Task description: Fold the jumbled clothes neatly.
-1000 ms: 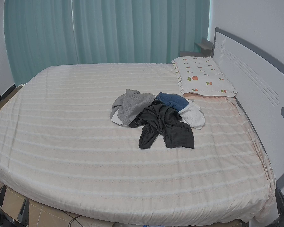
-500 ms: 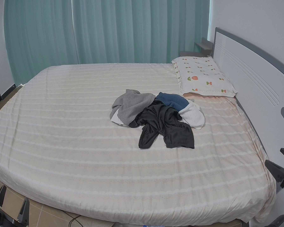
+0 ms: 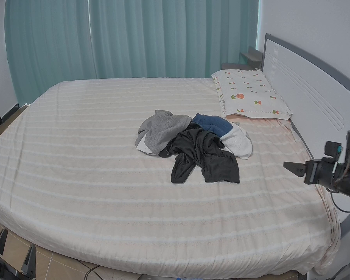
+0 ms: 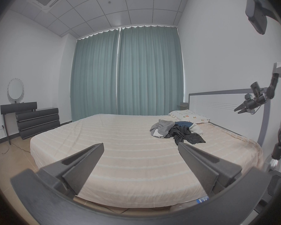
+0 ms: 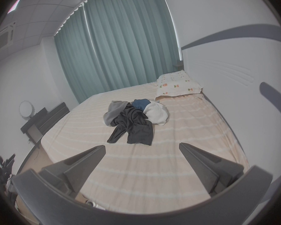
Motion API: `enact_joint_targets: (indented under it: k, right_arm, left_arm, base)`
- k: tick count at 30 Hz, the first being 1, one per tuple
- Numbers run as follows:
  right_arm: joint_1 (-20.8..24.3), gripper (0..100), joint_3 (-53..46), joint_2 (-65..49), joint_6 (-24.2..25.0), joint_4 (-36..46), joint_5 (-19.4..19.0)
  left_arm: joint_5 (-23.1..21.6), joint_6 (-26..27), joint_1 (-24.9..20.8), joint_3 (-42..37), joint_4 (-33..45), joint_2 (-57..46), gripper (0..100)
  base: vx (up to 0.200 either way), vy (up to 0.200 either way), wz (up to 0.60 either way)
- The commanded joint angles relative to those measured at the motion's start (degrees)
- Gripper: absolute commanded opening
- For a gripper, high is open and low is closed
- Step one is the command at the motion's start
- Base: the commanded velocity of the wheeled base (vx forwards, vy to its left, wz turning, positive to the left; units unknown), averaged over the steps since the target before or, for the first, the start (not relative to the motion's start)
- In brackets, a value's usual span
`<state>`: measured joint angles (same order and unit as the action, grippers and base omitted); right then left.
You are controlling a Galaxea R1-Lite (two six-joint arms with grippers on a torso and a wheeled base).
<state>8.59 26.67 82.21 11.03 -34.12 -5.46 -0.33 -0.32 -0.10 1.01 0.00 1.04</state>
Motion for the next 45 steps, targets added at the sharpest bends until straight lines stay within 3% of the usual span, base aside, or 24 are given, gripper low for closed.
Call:
enact_joint_targets:
  k: [1,5,11,18,45]
  right_arm:
    - [6.35,100,24.48,47.16,9.09,-14.92,8.01]
    - [7.05,100,27.82,51.64,14.63,-14.92,8.10]
    - [7.84,100,34.59,59.47,17.18,-14.57,8.80]
    - [8.63,100,39.86,62.72,24.39,-13.78,9.06]
    - [6.87,100,54.98,72.03,25.09,-7.98,9.15]
  left_arm:
    - [-0.02,-0.03,0.01,-1.01,0.00,-0.77,100]
    - [-0.02,-0.03,0.01,-1.01,0.00,-0.77,100]
    - [-0.02,-0.03,0.01,-1.01,0.00,-0.77,100]
    - [-0.02,-0.03,0.01,-1.01,0.00,-0.77,100]
    - [0.07,-0.03,0.01,-1.01,0.00,-0.77,100]
  base:
    - [0.000,0.000,0.00]
    - [0.000,0.000,0.00]
    - [0.000,0.000,0.00]
    - [0.000,0.000,0.00]
    - [0.000,0.000,0.00]
